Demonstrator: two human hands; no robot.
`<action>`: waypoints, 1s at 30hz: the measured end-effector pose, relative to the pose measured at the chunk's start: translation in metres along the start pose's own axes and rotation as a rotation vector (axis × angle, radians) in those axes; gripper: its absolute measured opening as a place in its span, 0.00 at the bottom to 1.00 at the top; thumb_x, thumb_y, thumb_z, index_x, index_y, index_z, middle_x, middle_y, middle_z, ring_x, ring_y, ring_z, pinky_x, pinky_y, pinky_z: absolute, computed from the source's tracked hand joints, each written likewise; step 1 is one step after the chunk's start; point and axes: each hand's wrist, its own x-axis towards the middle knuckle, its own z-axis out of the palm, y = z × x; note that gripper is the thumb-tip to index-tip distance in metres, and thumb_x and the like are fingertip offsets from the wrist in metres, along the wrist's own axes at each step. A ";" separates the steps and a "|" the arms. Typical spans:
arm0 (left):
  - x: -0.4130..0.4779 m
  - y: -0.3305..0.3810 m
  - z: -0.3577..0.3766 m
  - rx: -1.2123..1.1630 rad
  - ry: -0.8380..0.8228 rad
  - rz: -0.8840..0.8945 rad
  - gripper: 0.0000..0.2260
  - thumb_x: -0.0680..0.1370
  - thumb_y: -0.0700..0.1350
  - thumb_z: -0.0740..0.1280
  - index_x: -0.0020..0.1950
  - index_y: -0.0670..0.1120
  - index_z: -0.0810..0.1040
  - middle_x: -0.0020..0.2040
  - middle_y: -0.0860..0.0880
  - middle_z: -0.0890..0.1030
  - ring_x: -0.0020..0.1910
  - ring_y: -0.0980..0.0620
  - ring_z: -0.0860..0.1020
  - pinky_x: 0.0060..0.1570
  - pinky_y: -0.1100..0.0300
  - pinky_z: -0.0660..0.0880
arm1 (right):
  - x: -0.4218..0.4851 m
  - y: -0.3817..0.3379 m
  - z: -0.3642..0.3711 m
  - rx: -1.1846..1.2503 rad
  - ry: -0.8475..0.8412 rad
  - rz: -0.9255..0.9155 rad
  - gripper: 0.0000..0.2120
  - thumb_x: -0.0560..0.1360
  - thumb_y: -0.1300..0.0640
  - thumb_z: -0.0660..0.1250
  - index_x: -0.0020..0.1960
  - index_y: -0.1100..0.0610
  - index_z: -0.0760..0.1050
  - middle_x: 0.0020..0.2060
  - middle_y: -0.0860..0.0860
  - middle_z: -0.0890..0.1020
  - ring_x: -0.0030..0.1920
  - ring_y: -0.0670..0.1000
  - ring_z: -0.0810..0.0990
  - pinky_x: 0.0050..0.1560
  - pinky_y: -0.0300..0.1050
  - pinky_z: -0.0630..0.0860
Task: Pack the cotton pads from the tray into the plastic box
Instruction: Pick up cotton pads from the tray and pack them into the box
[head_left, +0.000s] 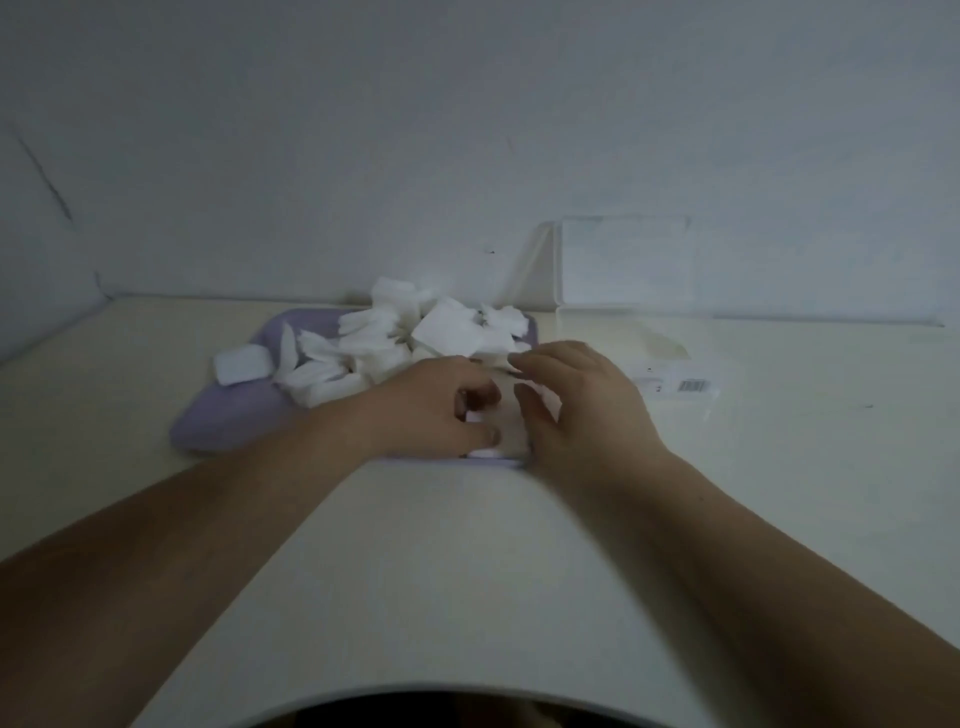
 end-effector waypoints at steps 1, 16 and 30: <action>-0.003 -0.002 0.003 0.007 0.008 -0.001 0.20 0.72 0.57 0.75 0.62 0.53 0.81 0.50 0.58 0.80 0.45 0.61 0.79 0.49 0.60 0.78 | -0.001 0.000 0.002 0.024 -0.052 -0.012 0.13 0.74 0.63 0.70 0.57 0.59 0.85 0.52 0.54 0.87 0.55 0.60 0.83 0.60 0.55 0.78; 0.007 -0.030 0.009 -0.865 0.158 -0.040 0.08 0.77 0.34 0.72 0.46 0.48 0.81 0.37 0.53 0.82 0.35 0.56 0.78 0.35 0.65 0.75 | 0.002 0.002 -0.005 -0.179 -0.218 0.036 0.17 0.75 0.57 0.65 0.61 0.55 0.84 0.56 0.53 0.86 0.63 0.57 0.80 0.75 0.52 0.63; 0.006 -0.030 0.015 -1.089 0.301 0.015 0.13 0.79 0.34 0.72 0.60 0.49 0.82 0.50 0.47 0.87 0.43 0.51 0.85 0.38 0.62 0.79 | 0.060 -0.029 0.008 -0.339 -0.697 0.287 0.12 0.73 0.49 0.70 0.49 0.47 0.67 0.39 0.43 0.76 0.50 0.53 0.73 0.77 0.64 0.53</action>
